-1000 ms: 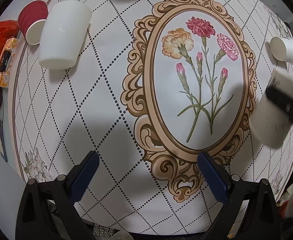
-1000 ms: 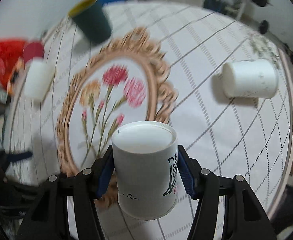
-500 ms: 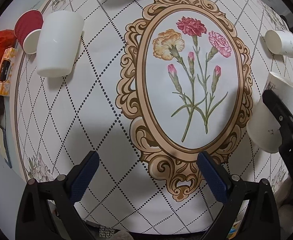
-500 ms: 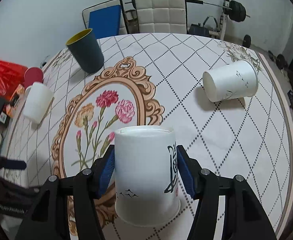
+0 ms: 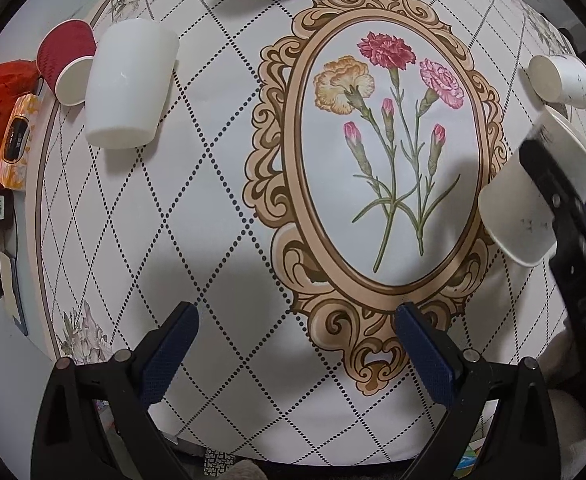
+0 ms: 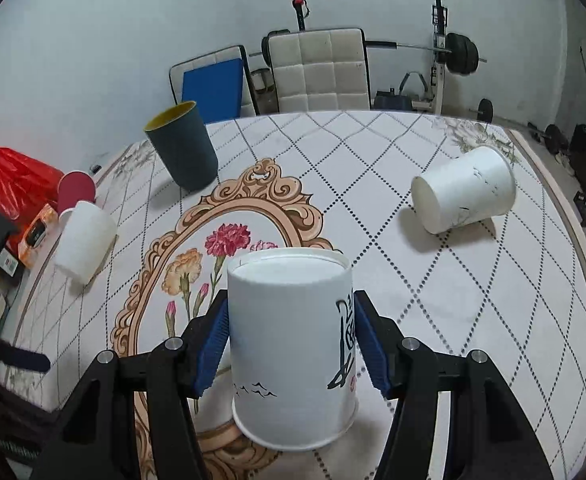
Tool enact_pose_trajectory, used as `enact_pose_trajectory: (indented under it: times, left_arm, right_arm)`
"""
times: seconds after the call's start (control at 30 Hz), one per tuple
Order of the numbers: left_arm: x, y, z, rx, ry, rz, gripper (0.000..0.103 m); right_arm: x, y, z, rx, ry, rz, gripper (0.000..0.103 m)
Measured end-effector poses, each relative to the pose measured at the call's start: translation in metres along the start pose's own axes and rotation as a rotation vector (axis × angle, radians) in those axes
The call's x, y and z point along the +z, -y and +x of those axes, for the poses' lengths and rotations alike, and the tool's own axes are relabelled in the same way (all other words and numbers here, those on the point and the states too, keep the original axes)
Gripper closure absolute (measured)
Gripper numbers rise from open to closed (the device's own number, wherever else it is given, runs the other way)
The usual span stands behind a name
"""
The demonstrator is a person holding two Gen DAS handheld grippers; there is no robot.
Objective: Flip cup upside down
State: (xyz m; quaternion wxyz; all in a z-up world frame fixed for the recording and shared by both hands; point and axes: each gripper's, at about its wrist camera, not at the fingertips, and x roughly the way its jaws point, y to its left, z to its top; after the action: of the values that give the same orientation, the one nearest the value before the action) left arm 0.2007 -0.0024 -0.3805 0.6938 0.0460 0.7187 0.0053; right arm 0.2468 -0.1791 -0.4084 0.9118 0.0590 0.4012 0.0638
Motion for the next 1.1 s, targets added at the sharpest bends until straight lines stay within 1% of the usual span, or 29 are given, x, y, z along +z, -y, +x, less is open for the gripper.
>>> enact_pose_trajectory:
  times: [0.1, 0.17, 0.27, 0.37, 0.4, 0.43, 0.5, 0.57, 0.6, 0.63, 0.67, 0.7, 0.73, 0.77, 0.8, 0.87, 0.9, 1.03, 1.1]
  left_arm:
    - [-0.009, -0.005, 0.001, -0.003, -0.002, 0.003, 0.003]
    - [-0.014, -0.005, 0.002, -0.004, 0.001, 0.005, 0.003]
    - [-0.018, -0.003, -0.001, -0.008, 0.007, 0.007, 0.003]
    - [-0.02, -0.002, -0.006, -0.009, 0.016, 0.016, 0.003]
    - [-0.021, -0.001, -0.008, -0.006, 0.024, 0.019, 0.003]
    - [-0.023, -0.002, -0.012, -0.002, 0.034, 0.023, 0.003]
    - [-0.025, 0.0, -0.021, 0.001, 0.059, 0.035, 0.003]
    - [-0.028, 0.002, -0.034, 0.012, 0.091, 0.051, 0.003]
    - [-0.031, 0.003, -0.042, 0.007, 0.11, 0.06, 0.003]
    - [-0.035, 0.003, -0.052, 0.002, 0.129, 0.07, 0.003]
    - [-0.04, 0.005, -0.061, 0.004, 0.147, 0.08, 0.003]
    - [-0.045, 0.006, -0.071, 0.008, 0.173, 0.091, 0.003]
    - [-0.05, 0.007, -0.083, 0.017, 0.201, 0.1, 0.003]
    - [-0.056, 0.008, -0.095, 0.025, 0.226, 0.109, 0.003]
    - [-0.056, 0.007, -0.104, 0.028, 0.244, 0.115, 0.003]
    - [-0.066, 0.007, -0.129, 0.023, 0.277, 0.119, 0.003]
    - [-0.071, 0.007, -0.143, 0.017, 0.295, 0.118, 0.003]
    - [-0.089, 0.007, -0.194, 0.002, 0.368, 0.116, 0.003]
    - [-0.105, 0.008, -0.221, -0.001, 0.404, 0.109, 0.003]
  right_arm:
    - [-0.009, 0.0, -0.006, 0.003, -0.001, -0.009, 0.041]
    - [-0.013, -0.001, -0.007, 0.002, -0.019, -0.02, 0.041]
    - [-0.019, -0.002, -0.005, -0.008, -0.062, -0.031, 0.041]
    - [-0.019, 0.0, -0.003, -0.016, -0.116, -0.02, 0.038]
    - [-0.017, 0.0, -0.002, -0.024, -0.142, -0.013, 0.03]
    - [-0.015, 0.001, -0.003, -0.035, -0.171, -0.002, 0.019]
    - [-0.009, 0.001, -0.011, -0.039, -0.195, 0.019, 0.009]
    - [-0.004, 0.002, -0.024, -0.061, -0.213, 0.044, 0.008]
    - [-0.001, 0.003, -0.032, -0.063, -0.232, 0.059, 0.005]
    - [0.002, 0.003, -0.043, -0.073, -0.258, 0.081, 0.005]
    - [0.005, 0.003, -0.058, -0.08, -0.26, 0.096, 0.005]
    - [0.006, 0.002, -0.066, -0.108, -0.262, 0.091, 0.005]
    - [0.009, 0.0, -0.082, -0.161, -0.262, 0.09, 0.005]
    - [0.01, 0.0, -0.094, -0.18, -0.254, 0.101, 0.005]
    - [0.014, 0.001, -0.112, -0.223, -0.251, 0.121, 0.005]
    - [0.019, 0.002, -0.135, -0.257, -0.248, 0.146, 0.005]
    - [0.023, 0.003, -0.152, -0.277, -0.246, 0.165, 0.005]
    - [0.038, 0.007, -0.208, -0.289, -0.22, 0.209, 0.005]
    - [0.045, 0.005, -0.237, -0.289, -0.203, 0.211, 0.005]
